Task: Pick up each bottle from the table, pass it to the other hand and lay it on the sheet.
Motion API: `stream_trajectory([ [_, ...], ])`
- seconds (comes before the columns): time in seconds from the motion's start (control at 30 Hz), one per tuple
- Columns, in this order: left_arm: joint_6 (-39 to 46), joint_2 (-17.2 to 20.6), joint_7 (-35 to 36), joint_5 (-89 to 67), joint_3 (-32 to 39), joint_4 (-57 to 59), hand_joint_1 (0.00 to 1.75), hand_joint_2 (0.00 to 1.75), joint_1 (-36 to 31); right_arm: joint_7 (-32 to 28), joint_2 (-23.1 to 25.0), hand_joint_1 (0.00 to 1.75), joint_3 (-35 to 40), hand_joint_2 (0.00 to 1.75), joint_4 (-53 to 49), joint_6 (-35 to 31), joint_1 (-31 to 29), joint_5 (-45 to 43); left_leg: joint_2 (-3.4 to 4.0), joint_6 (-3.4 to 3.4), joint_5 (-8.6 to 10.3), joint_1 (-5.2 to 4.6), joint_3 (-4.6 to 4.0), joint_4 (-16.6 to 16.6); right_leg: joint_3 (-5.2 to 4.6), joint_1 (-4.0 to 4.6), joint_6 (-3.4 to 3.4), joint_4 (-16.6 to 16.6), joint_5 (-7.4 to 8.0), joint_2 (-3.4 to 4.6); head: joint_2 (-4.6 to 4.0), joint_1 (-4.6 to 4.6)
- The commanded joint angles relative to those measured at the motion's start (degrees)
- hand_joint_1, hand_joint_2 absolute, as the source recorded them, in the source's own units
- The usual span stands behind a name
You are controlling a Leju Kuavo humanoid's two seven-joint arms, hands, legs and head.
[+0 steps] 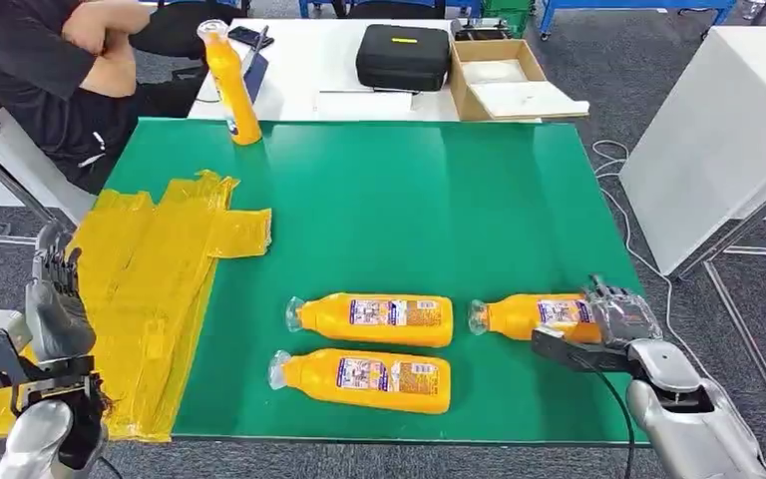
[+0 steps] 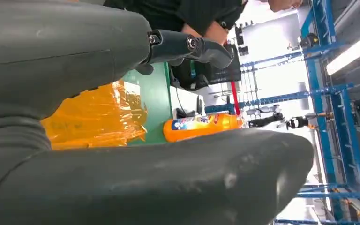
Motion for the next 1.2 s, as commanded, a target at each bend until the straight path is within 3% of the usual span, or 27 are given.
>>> stream_trajectory([
  [0.03, -0.27, -1.07, 0.74, 0.61, -1.31, 2.55, 0.00, 0.00, -3.95, 0.52, 2.52, 1.75, -4.43, 1.75, 0.93, 1.59, 2.61, 1.04, -0.40, -0.16, 0.11, 0.05, -0.15, -0.03, 0.01, 0.05, -0.04, -0.07, 0.01, -0.42, 0.00, -0.02],
  [0.67, -0.13, -1.08, 0.88, 1.52, -1.70, 3.70, 0.00, 0.00, -5.18, -0.99, 4.36, 1.75, -6.34, 1.75, 5.07, 4.72, 2.37, 4.06, -0.39, -0.07, 0.06, -0.01, -0.08, -0.05, 0.05, 0.05, 0.00, -0.10, -0.01, -0.45, 0.00, 0.00],
  [0.8, -0.19, -0.53, 1.00, 1.65, -2.09, 4.31, 0.00, 0.00, -5.74, -1.56, 5.51, 1.75, -5.64, 1.75, 8.12, 1.97, 1.49, 4.11, -0.48, -0.16, 0.12, 0.02, -0.11, -0.11, 0.06, 0.07, -0.02, -0.20, 0.05, -0.55, 0.00, 0.02],
  [0.9, -2.57, -0.10, 2.73, 3.47, -1.77, 3.37, 0.00, 0.00, -3.43, -3.60, 5.59, 1.75, -7.86, 1.75, 1.20, -0.95, 2.95, 0.22, -0.33, -0.10, 0.07, 0.02, -0.01, -0.09, 0.13, 0.06, -0.01, -0.15, 0.03, -0.40, 0.00, 0.00],
  [1.03, -4.39, -0.94, 3.08, 3.60, -0.33, 2.33, 0.00, 0.00, 1.81, -2.44, 2.91, 1.75, -10.76, 1.75, -18.78, 3.88, 7.78, -3.61, -0.17, -0.08, 0.03, -0.12, -0.12, -0.06, -0.08, -0.06, 0.00, 0.00, 0.01, -0.23, 0.00, 0.02],
  [1.2, -4.49, -1.05, 2.78, 3.55, -0.24, 2.19, 0.00, 0.00, 1.65, -2.38, 2.68, 1.75, -10.92, 1.75, -19.89, 4.77, 8.64, -3.83, -0.24, -0.08, 0.00, -0.12, -0.36, 0.01, -0.23, -0.17, 0.00, 0.05, -0.03, -0.31, 0.00, -0.04],
])
